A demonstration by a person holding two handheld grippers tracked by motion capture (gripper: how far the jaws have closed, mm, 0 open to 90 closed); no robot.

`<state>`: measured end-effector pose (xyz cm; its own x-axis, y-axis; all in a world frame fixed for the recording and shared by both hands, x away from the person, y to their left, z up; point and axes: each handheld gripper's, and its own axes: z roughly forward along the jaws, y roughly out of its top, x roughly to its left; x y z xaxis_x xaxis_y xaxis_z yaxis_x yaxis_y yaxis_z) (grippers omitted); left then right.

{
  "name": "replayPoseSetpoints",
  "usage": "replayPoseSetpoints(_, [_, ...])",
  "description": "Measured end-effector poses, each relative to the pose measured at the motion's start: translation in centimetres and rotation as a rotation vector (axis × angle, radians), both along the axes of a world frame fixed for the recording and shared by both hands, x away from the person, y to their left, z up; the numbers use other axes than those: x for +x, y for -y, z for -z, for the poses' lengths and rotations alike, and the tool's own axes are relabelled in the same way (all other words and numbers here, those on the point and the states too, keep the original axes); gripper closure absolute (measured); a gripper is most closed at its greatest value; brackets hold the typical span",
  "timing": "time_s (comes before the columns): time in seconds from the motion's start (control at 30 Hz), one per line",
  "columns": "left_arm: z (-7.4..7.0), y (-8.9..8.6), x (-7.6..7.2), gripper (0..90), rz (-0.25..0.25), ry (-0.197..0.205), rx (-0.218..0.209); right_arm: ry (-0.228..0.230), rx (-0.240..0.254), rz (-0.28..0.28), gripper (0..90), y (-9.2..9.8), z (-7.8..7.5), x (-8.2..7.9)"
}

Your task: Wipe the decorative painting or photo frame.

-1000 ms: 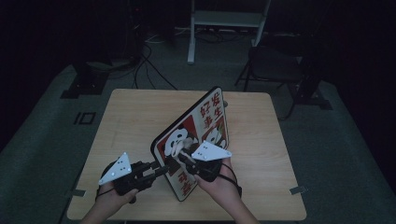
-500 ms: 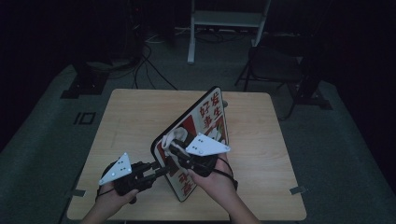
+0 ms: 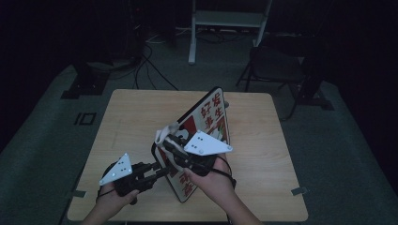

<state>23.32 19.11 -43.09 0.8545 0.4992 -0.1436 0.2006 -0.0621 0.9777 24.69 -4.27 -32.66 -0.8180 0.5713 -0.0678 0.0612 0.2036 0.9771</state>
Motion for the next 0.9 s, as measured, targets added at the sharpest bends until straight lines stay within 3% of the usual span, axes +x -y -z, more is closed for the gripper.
replayPoseSetpoints(0.13, [0.0,-0.1,0.0,70.8,-0.002,0.001,0.011,0.016,-0.022,0.011,77.5,-0.4,0.1,0.2])
replayPoseSetpoints(0.43, [0.0,0.0,-0.1,70.7,-0.008,0.008,0.016,0.001,-0.057,0.009,77.9,-0.3,1.0,0.2])
replayPoseSetpoints(0.9, [0.0,0.1,-0.2,70.4,-0.005,0.010,0.017,-0.052,-0.086,0.005,78.0,0.8,3.6,0.1])
